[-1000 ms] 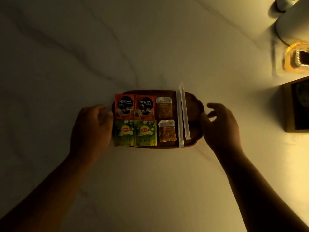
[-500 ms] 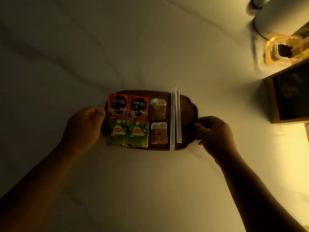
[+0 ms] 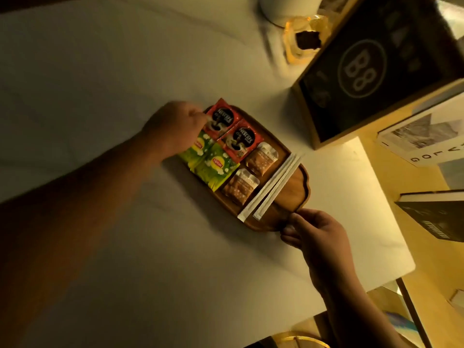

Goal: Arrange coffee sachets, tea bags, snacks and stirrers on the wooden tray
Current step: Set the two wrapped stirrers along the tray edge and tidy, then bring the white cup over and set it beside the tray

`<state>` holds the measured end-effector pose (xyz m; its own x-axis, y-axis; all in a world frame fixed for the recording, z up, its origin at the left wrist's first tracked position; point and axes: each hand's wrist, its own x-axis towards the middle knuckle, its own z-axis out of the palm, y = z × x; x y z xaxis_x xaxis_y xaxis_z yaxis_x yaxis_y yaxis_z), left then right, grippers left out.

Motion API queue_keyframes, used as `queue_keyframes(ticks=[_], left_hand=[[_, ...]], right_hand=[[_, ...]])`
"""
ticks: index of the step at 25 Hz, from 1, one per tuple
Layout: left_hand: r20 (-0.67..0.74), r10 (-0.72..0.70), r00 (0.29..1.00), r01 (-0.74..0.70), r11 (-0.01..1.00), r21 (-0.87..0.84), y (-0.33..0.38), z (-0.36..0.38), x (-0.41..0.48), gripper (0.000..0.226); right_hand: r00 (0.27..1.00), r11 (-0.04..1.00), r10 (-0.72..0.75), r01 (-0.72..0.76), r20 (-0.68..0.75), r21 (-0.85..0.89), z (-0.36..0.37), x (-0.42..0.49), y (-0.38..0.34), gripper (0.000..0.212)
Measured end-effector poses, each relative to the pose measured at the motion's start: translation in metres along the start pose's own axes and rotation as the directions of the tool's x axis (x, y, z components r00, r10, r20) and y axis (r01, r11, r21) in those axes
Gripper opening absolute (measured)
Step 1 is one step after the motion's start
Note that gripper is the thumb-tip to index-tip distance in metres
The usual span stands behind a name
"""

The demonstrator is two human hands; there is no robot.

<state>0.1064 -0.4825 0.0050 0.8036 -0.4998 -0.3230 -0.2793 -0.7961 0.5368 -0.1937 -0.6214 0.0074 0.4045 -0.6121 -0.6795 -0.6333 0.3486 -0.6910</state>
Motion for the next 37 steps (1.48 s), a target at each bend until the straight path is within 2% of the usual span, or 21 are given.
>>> queue_keyframes(ticks=[4,8,15,19,22,24,26,28,30,32,34,36,37], left_hand=[[0.060,0.122,0.991,-0.127,0.987,0.102,0.049,0.020,0.042,0.045],[0.055,0.155,0.986,-0.161,0.977,0.142,0.071,0.019,0.063,0.049],[0.081,0.134,0.988,-0.148,0.970,0.192,0.093,0.023,0.085,0.050],[0.078,0.137,0.987,-0.148,0.976,0.160,0.091,0.026,0.091,0.050],[0.076,0.175,0.982,-0.182,0.978,0.099,0.084,0.026,0.091,0.054],[0.025,0.167,0.986,-0.168,0.985,0.038,0.071,0.022,0.084,0.062],[-0.105,0.067,0.992,-0.076,0.993,-0.086,0.039,0.014,0.072,0.064],[-0.274,-0.026,0.962,-0.026,0.983,-0.182,-0.011,0.002,0.041,0.053],[-0.393,0.041,0.919,-0.079,0.994,-0.081,-0.067,-0.005,-0.004,0.042],[-0.396,0.158,0.904,-0.118,0.985,0.124,-0.120,-0.008,-0.057,0.036],[-0.359,0.159,0.920,-0.079,0.970,0.229,-0.172,-0.010,-0.111,0.045],[-0.347,0.066,0.936,0.026,0.967,0.254,-0.215,-0.014,-0.164,0.055],[-0.350,0.006,0.937,0.091,0.962,0.258,-0.234,-0.017,-0.190,0.060]], right_hand=[[0.987,0.950,0.120,-0.145,0.106,0.276,-0.010,-0.005,0.010,0.014],[0.976,0.891,0.124,-0.188,0.177,0.413,0.002,-0.005,0.006,0.014],[0.970,0.862,0.134,-0.216,0.204,0.459,0.005,0.003,-0.006,0.018],[0.971,0.873,0.139,-0.212,0.194,0.439,0.000,0.006,-0.007,0.023],[0.972,0.913,0.134,-0.198,0.195,0.357,-0.003,0.007,-0.008,0.017],[0.975,0.942,0.136,-0.181,0.173,0.283,-0.005,0.009,-0.007,0.019],[0.977,0.952,0.143,-0.180,0.159,0.248,-0.006,0.007,-0.007,0.021],[0.979,0.962,0.143,-0.171,0.144,0.214,-0.001,0.002,-0.006,0.022],[0.989,0.985,0.112,-0.124,0.101,0.123,0.008,-0.007,-0.005,0.022],[0.999,0.998,0.001,0.002,0.043,-0.068,0.023,-0.016,-0.002,0.023],[0.981,0.931,-0.185,0.194,0.060,-0.308,0.047,-0.030,0.002,0.020],[0.921,0.775,-0.338,0.388,0.191,-0.499,0.078,-0.047,0.004,0.021],[0.872,0.659,-0.393,0.488,0.291,-0.572,0.097,-0.055,0.006,0.025]])
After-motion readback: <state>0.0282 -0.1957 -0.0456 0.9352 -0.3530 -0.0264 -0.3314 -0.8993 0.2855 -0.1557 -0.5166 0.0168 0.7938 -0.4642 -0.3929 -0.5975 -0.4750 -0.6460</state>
